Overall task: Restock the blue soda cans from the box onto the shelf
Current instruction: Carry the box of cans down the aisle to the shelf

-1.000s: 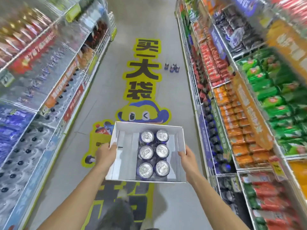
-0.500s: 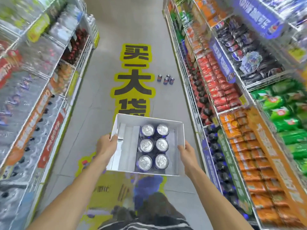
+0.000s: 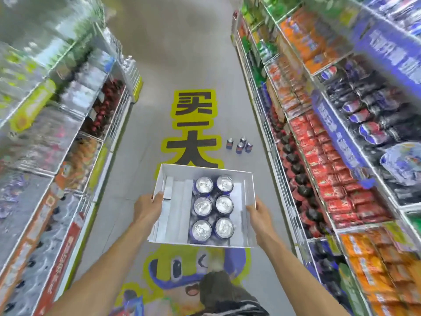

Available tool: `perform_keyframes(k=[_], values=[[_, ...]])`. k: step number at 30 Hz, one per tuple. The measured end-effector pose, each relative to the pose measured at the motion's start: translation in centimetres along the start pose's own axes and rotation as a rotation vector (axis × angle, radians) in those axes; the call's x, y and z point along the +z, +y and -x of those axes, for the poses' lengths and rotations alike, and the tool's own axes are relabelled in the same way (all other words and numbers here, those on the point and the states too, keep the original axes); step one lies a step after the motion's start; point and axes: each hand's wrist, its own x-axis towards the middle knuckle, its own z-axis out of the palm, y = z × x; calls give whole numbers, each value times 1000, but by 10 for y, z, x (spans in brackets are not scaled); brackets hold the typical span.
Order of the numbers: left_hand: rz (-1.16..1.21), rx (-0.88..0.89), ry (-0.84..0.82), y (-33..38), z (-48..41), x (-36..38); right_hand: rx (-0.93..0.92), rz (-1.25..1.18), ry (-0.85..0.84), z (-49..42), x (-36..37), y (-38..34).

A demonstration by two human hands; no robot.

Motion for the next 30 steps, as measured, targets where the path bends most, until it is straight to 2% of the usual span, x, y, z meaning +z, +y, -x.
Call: perform_keyframes(k=[6, 12, 17, 23, 30], values=[[35, -18, 15, 87, -100, 18, -9, -16, -56, -120, 23, -82], [-2, 16, -35, 159, -217, 42, -20, 4, -11, -233, 56, -130], [-38, 74, -114, 215, -330, 65, 38, -52, 79, -319, 96, -164], [-139, 206, -233, 310, -451, 80, 147, -238, 219, -393, 135, -204], [-236, 401, -409, 416, -525, 133, 142, -352, 449, -443, 134, -247]])
